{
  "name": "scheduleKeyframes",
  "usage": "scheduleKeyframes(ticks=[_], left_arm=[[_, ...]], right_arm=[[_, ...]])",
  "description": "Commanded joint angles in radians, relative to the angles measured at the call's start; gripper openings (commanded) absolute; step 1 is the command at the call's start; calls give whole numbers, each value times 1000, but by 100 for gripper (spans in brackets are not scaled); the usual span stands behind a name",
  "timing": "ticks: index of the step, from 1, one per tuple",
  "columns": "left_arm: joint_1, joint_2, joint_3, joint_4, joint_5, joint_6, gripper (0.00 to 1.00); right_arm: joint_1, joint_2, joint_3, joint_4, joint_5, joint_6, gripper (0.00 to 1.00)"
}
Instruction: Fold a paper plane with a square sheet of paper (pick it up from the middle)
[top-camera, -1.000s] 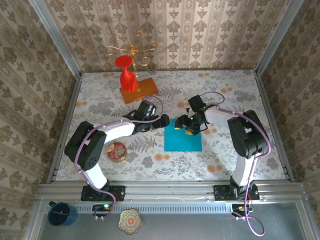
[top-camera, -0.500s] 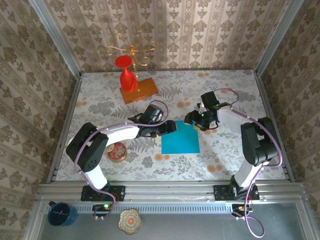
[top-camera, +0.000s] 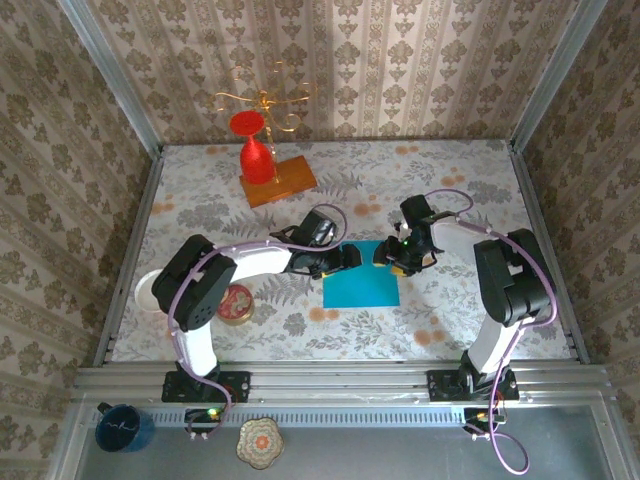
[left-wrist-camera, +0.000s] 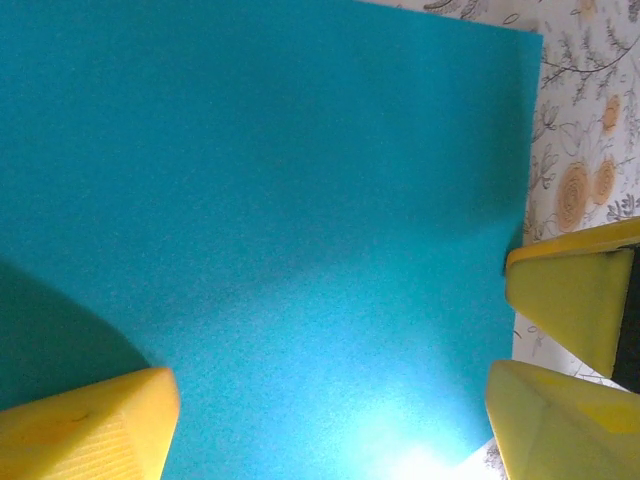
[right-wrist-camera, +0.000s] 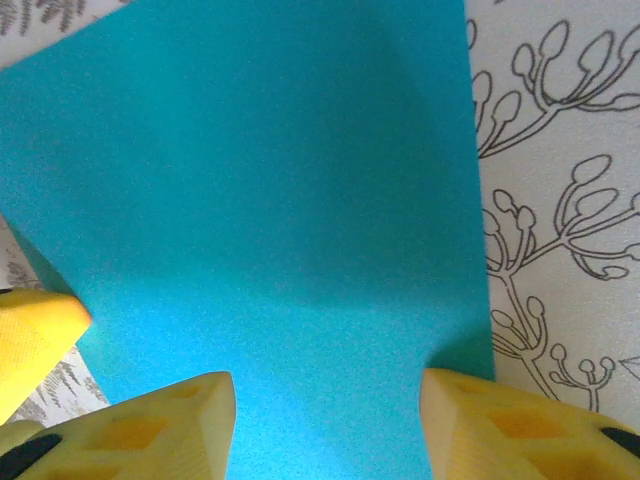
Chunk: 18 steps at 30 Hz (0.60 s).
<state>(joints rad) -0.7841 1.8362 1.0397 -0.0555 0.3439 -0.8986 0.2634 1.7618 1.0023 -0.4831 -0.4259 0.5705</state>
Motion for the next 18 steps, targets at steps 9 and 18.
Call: scheduleKeyframes(ticks=[9, 18], left_arm=[[14, 25, 1, -36, 1, -43, 85], [22, 11, -25, -29, -14, -53, 89]], right_arm=[[11, 65, -19, -7, -25, -12, 50], [27, 85, -43, 86, -115, 50, 48]])
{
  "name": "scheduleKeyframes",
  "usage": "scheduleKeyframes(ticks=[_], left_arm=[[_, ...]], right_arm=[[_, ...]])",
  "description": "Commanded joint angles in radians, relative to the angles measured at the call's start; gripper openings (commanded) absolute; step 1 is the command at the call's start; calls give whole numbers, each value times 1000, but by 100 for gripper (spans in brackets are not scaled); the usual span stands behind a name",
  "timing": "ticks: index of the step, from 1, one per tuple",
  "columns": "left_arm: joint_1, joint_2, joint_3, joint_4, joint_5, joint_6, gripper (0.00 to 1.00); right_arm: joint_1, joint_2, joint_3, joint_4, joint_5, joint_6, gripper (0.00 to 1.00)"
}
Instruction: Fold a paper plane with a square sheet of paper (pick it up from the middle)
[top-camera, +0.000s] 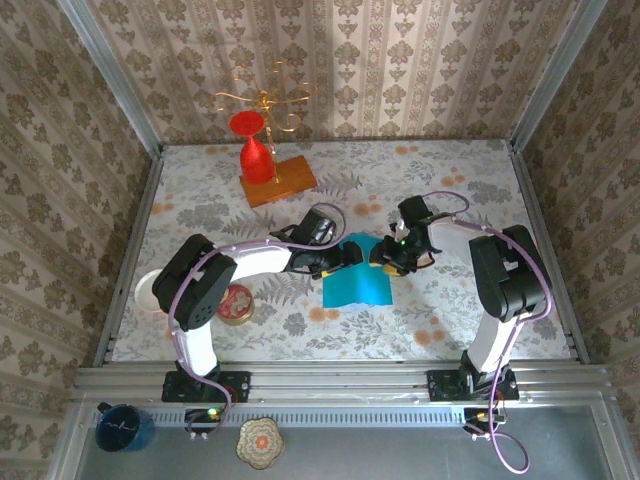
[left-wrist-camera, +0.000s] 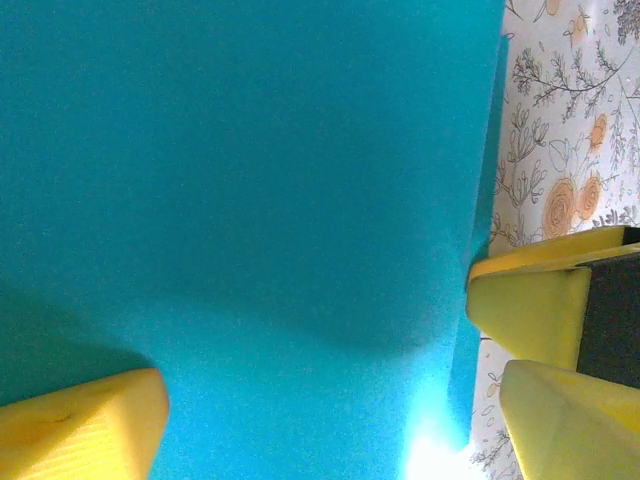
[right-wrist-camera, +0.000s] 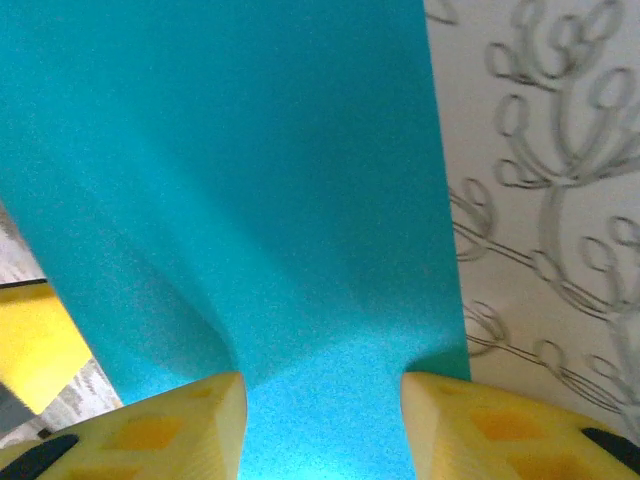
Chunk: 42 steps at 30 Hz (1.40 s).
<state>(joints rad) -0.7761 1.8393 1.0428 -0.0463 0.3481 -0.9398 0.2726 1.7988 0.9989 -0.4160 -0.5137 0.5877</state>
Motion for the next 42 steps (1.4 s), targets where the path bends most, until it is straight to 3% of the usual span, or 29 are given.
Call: scheduleKeyframes(ticks=[1, 10, 17, 19, 25, 29, 33, 37, 42], left_arm=[[14, 9, -29, -39, -18, -11, 89], [14, 6, -25, -86, -47, 2, 79], [30, -31, -33, -84, -60, 28, 47], [42, -80, -48, -50, -55, 44, 40], [98, -254, -87, 66, 35, 92, 34], [152, -341, -116, 176, 151, 31, 33], [196, -380, -125, 287, 260, -57, 33], [219, -391, -129, 377, 340, -120, 32], [234, -390, -130, 388, 380, -128, 31]], right_arm=[[23, 52, -41, 33, -40, 41, 47], [55, 83, -51, 136, -132, 113, 36], [-15, -30, -110, 228, -160, 142, 35], [-59, -98, -134, 262, -170, 137, 38], [-127, -210, -166, 382, -267, 121, 55], [-109, -246, -203, 620, -388, 205, 74], [-60, -275, -173, 678, -409, 211, 87], [-24, -273, -120, 700, -445, 220, 92], [-7, -244, -83, 813, -494, 298, 90]])
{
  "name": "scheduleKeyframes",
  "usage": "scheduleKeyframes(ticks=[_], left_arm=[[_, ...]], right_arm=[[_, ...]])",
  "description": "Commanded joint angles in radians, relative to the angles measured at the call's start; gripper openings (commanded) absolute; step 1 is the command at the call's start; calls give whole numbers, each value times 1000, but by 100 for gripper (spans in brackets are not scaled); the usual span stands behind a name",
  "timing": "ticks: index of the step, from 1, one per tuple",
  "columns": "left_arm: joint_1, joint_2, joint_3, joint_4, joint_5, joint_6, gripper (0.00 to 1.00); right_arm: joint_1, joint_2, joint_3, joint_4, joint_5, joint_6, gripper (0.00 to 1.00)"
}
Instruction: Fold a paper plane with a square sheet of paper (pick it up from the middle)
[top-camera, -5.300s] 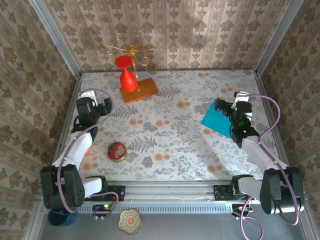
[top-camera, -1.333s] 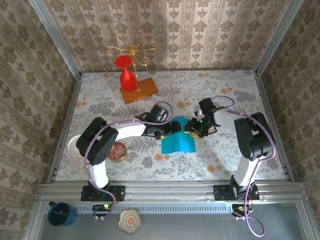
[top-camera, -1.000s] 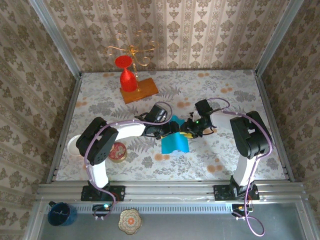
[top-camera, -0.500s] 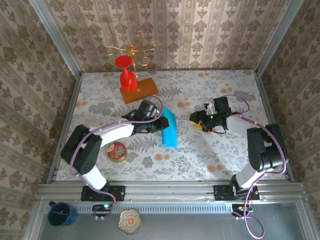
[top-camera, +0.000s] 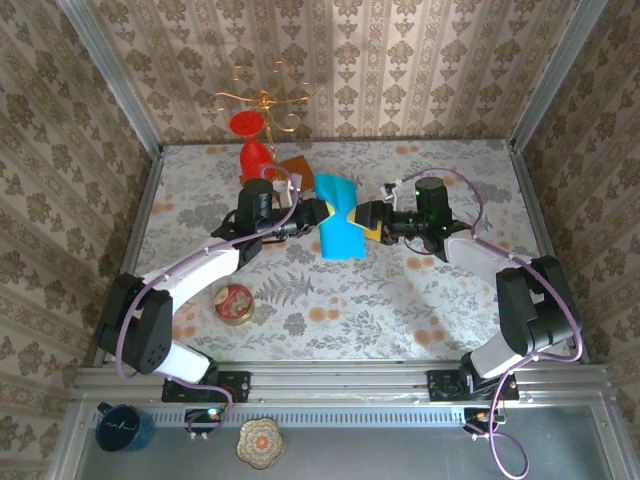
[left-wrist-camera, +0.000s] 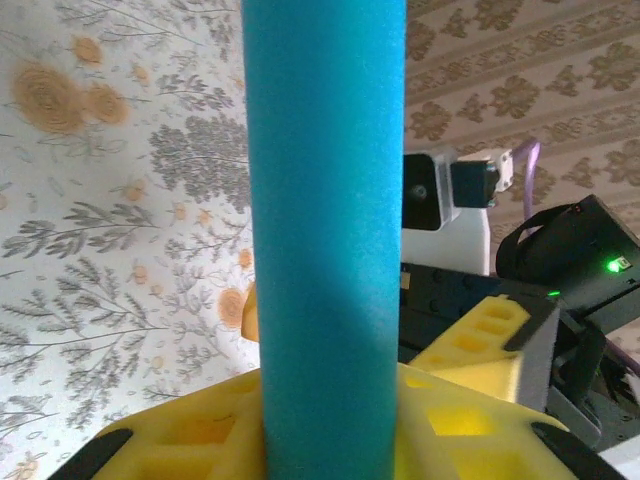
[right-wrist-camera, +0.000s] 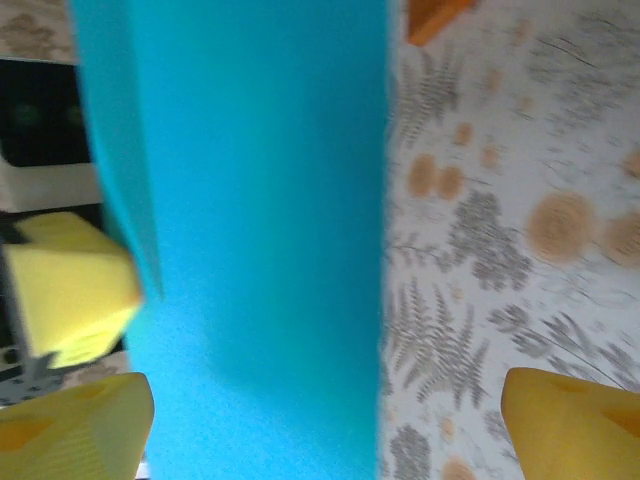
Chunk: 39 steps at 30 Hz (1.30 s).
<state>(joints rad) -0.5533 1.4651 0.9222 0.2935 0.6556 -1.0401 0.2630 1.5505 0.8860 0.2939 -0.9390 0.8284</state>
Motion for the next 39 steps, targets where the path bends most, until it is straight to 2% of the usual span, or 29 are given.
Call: scheduleKeyframes(ticks=[1, 4, 10, 18, 24, 28, 34, 39], left_arm=[[14, -17, -11, 37, 75, -20, 31], [26, -18, -15, -20, 82, 11, 30], [51, -37, -37, -107, 84, 61, 30], [53, -35, -40, -101, 84, 62, 31], [53, -36, -55, -86, 74, 52, 35], [56, -50, -60, -138, 25, 81, 46], [88, -113, -90, -321, -167, 175, 77], [136, -174, -137, -368, -276, 215, 97]], right_arm=[[2, 7, 32, 116, -72, 66, 88], [2, 8, 47, 113, -75, 66, 79], [-12, -19, 61, -9, -69, -4, 60], [-12, -26, 68, -123, -61, -70, 31], [-5, -27, 72, -135, -51, -78, 17], [-8, -48, 81, -184, 9, -93, 1], [-61, -103, 110, -332, 53, -144, 0], [-143, -196, 169, -593, 140, -247, 0]])
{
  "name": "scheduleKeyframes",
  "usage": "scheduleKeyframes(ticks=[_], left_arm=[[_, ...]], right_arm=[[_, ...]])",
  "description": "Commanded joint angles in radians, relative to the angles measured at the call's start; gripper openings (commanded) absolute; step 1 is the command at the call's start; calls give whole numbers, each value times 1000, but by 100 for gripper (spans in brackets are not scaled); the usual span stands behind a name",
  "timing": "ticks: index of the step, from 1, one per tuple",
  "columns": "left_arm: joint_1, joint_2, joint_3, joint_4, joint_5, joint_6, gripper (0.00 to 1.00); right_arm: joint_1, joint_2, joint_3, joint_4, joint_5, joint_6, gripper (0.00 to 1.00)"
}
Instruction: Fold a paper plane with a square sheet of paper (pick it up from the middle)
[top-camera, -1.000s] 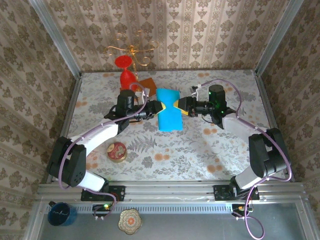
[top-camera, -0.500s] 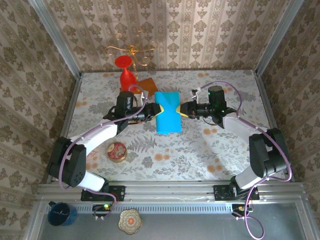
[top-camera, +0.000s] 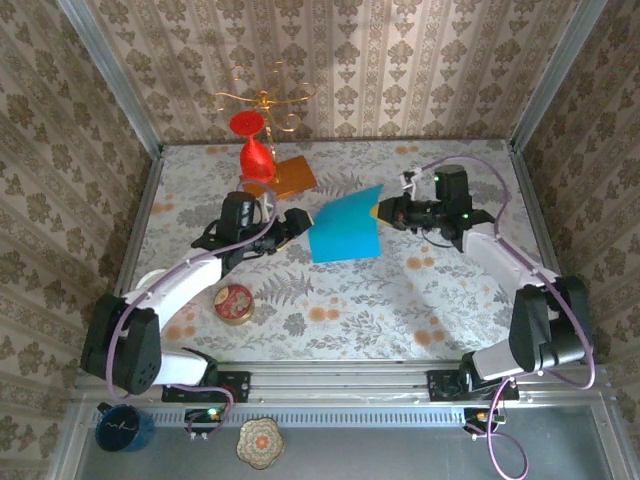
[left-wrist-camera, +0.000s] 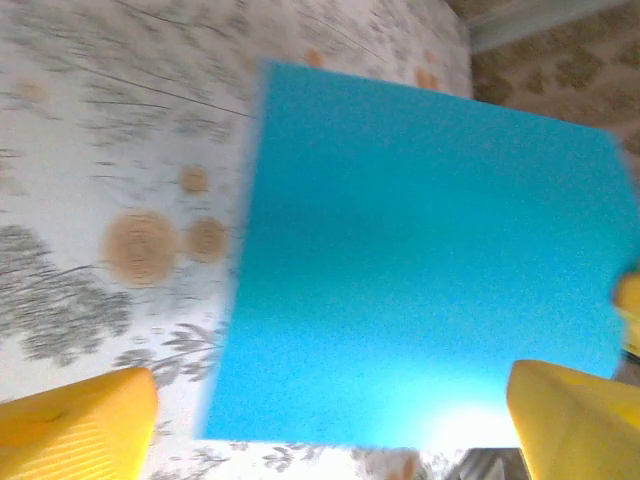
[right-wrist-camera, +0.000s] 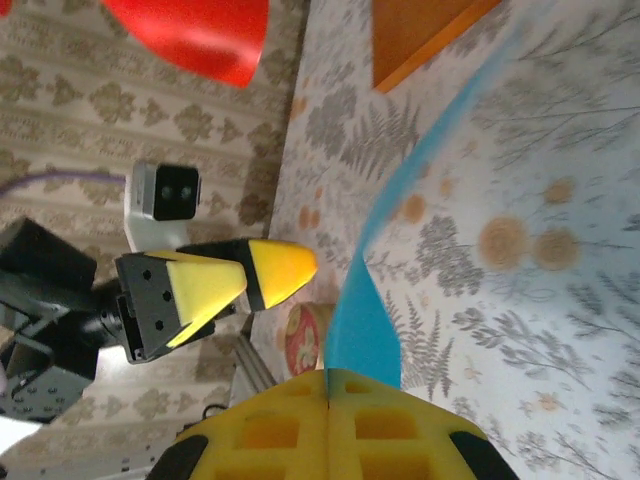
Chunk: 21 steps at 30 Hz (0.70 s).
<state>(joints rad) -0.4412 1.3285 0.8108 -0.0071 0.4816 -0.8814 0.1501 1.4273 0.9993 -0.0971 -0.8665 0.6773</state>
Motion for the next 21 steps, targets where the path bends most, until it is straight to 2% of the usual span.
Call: scheduleKeyframes(ticks=[1, 3, 6, 11, 13, 19, 21], left_arm=[[29, -44, -31, -69, -112, 62, 99], [36, -51, -37, -70, -128, 78, 100], [38, -43, -32, -73, -131, 104, 100], [35, -13, -46, -37, -93, 99, 100], [29, -3, -60, -13, -79, 89, 100], [-6, 14, -92, 30, -80, 70, 100], [-49, 22, -98, 39, -94, 70, 100]], right_arm=[[-33, -85, 80, -269, 98, -128, 0], [-34, -106, 139, -408, 174, -186, 0], [-23, -100, 204, -544, 217, -206, 0], [97, -6, 255, -583, 257, -203, 0], [136, 39, 227, -495, 222, -157, 0], [207, 161, 56, -11, 67, 88, 0], [207, 195, -13, 134, 45, 162, 0]])
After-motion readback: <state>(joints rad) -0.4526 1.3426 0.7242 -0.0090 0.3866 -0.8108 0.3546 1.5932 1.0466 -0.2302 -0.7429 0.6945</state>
